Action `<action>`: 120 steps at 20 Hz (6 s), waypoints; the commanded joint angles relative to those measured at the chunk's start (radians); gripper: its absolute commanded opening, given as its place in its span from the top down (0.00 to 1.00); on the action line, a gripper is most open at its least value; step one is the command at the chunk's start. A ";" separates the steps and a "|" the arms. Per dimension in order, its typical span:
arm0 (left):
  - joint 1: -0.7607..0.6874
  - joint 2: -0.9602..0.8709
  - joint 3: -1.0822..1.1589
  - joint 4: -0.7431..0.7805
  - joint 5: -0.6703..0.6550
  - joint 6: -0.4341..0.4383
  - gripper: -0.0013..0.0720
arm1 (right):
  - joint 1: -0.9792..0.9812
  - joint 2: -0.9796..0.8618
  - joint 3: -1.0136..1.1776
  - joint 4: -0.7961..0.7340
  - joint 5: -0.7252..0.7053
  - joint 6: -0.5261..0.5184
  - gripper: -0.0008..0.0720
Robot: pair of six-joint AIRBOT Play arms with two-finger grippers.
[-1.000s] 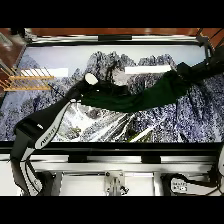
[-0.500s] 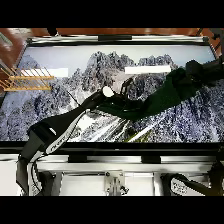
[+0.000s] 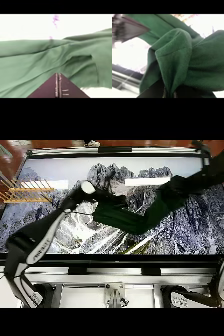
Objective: Fold the shirts.
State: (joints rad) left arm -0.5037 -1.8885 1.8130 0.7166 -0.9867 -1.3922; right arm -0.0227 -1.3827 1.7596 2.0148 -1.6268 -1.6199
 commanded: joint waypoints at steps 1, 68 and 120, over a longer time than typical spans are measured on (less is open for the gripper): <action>0.094 0.151 0.001 0.309 -0.121 -0.063 0.94 | 0.124 -0.074 0.000 -0.016 0.136 -0.016 0.88; 0.552 0.534 0.001 0.678 -0.388 -0.165 0.94 | -0.417 -0.424 0.095 0.354 0.840 -0.102 0.89; 0.487 0.500 0.001 0.681 -0.387 -0.093 0.94 | -0.479 -0.027 -0.152 -0.431 0.447 0.534 0.28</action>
State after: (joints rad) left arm -0.0151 -1.3716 1.8133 1.3991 -1.3731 -1.4879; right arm -0.5095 -1.4853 1.5562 1.6188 -1.2121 -1.0199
